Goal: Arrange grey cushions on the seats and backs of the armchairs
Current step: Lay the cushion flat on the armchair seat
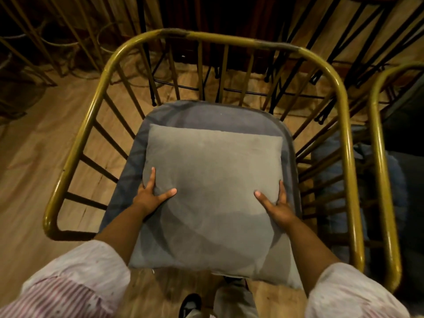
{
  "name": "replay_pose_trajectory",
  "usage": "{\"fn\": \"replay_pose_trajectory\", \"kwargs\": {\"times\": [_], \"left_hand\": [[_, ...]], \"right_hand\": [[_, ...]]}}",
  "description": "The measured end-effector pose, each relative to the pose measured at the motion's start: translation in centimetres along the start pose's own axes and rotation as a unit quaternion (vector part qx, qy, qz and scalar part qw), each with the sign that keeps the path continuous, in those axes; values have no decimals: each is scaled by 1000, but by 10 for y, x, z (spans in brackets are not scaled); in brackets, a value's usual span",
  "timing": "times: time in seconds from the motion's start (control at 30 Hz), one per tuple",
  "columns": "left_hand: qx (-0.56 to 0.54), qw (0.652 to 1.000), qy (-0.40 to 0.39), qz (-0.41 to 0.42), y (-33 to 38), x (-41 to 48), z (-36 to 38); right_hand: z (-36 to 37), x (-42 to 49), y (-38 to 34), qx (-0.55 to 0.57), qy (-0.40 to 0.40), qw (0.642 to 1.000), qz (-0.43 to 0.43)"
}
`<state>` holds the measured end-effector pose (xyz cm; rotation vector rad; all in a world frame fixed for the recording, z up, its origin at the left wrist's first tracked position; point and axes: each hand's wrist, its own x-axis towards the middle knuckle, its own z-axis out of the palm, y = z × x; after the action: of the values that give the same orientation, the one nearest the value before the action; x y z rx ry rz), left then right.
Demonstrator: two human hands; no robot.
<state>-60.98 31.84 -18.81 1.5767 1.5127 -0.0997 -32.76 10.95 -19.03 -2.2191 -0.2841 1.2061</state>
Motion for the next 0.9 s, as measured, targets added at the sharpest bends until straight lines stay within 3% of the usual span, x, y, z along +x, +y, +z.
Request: {"fn": "replay_pose_trajectory", "kwargs": {"times": [0.27,0.47,0.6,0.9], "left_hand": [[15,999,-28,-12,6,7,-5],[53,998,-33,-23,33,-23,-13],[116,986,-97,66,88,-76,-18],[202,919,-176,291,231,-219,20]], "right_hand": [[7,-6,8,-16,28,999,6],[-18,-21,-13,-56,-33,998,-20],[-47,-71,-35,-99,16,992,-73],[-147,-210,-38,-25,200,958,-206]]}}
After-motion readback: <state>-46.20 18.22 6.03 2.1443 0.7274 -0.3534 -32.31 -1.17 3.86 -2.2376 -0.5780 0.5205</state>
